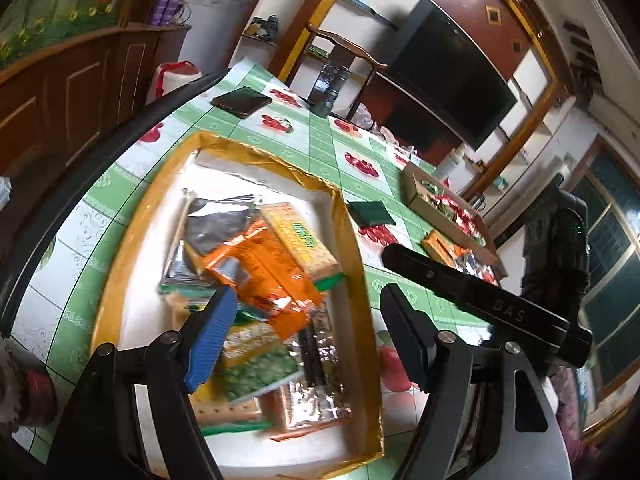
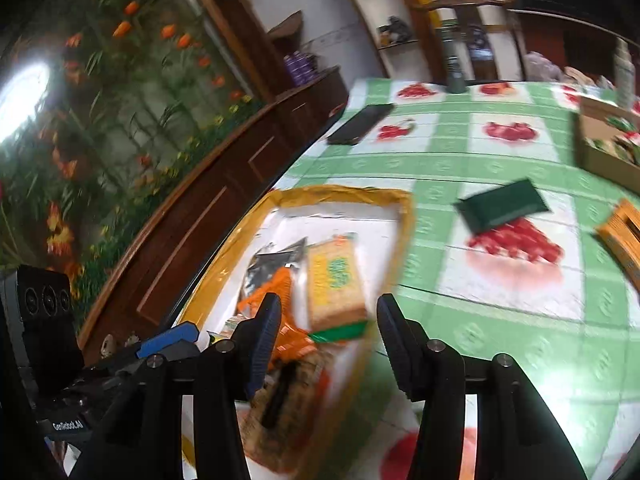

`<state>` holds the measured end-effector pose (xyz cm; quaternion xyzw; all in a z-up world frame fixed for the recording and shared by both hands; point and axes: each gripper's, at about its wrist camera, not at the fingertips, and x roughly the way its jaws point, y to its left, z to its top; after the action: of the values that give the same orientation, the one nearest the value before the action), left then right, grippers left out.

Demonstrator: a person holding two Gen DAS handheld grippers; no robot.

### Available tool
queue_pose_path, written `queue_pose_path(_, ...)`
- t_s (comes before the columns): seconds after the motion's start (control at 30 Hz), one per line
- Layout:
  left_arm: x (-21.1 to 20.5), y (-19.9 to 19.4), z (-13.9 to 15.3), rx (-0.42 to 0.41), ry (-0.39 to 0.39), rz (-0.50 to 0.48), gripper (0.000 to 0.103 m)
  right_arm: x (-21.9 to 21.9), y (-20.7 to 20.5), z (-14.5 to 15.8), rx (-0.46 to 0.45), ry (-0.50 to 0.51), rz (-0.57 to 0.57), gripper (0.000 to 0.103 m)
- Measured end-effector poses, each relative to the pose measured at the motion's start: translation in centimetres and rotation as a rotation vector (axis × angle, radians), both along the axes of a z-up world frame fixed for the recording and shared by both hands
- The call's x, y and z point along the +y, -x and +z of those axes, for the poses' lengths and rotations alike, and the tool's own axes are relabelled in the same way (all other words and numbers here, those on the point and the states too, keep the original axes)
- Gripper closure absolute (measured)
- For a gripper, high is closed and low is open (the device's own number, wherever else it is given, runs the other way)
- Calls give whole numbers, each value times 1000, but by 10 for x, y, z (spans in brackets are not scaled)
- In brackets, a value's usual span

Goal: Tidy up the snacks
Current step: 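Carry the orange bag and pea bag into the white tray and release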

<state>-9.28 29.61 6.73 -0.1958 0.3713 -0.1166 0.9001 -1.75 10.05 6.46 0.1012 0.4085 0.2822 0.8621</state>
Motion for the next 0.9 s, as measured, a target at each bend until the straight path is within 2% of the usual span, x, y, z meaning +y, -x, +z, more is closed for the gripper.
queue_pose_path(0.23,-38,10,11,5,-199,34,29,-50,20,-1,0,-26,-85,46)
queue_pose_path(0.4,-59,20,18,-9,-295,53,29,-83,36,-4,-3,-32,-134,46)
queue_pose_path(0.5,-75,26,24,-28,-386,69,29,-103,46,-2,-15,-36,-165,45)
queue_pose_path(0.6,-90,31,29,-40,-424,56,29,-120,54,0,-29,-46,-188,42)
queue_pose_path(0.9,-119,38,34,-43,-482,14,29,-151,66,4,-42,-68,-226,40)
